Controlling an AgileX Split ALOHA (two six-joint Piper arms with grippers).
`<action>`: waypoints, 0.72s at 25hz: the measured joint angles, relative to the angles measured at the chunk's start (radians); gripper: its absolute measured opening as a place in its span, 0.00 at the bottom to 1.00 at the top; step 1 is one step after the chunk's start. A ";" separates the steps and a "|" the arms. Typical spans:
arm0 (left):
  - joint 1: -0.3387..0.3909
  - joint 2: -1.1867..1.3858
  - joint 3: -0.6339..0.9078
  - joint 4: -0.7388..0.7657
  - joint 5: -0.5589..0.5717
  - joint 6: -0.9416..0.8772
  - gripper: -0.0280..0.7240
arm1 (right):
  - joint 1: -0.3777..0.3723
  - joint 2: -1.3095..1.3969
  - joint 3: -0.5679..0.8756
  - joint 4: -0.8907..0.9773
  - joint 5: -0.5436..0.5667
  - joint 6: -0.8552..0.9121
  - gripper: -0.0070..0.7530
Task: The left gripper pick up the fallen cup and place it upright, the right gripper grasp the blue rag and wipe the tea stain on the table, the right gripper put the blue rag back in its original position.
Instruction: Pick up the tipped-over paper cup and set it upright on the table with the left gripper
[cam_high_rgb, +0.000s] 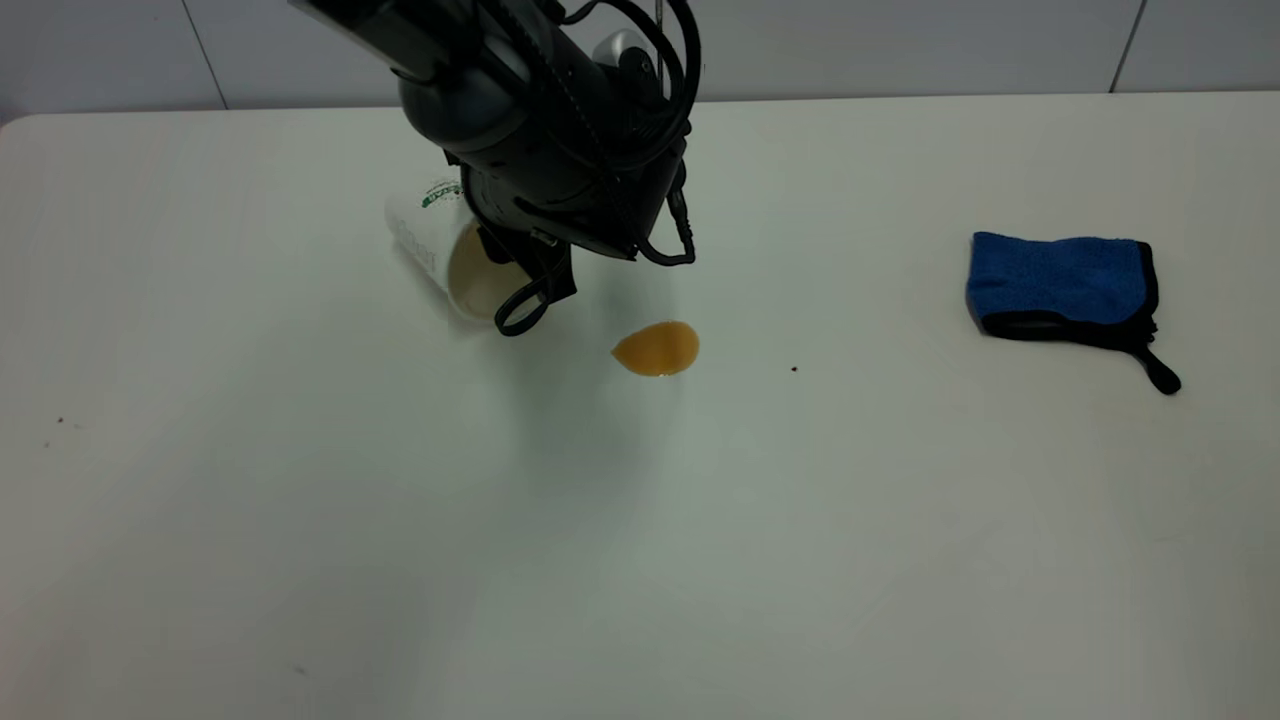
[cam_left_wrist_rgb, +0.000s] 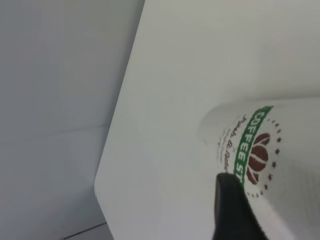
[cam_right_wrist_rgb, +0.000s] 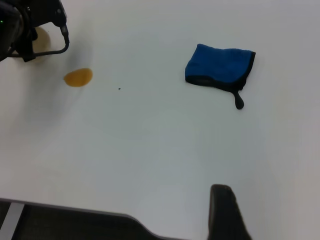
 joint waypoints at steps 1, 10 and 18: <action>0.005 0.002 -0.003 -0.001 0.000 -0.001 0.57 | 0.000 0.000 0.000 0.000 0.000 0.000 0.65; 0.009 0.003 -0.006 0.008 0.021 -0.003 0.09 | 0.000 0.000 0.000 0.000 0.000 0.000 0.65; 0.017 -0.173 -0.006 -0.087 0.035 0.017 0.06 | 0.000 0.000 0.000 0.000 0.000 0.000 0.65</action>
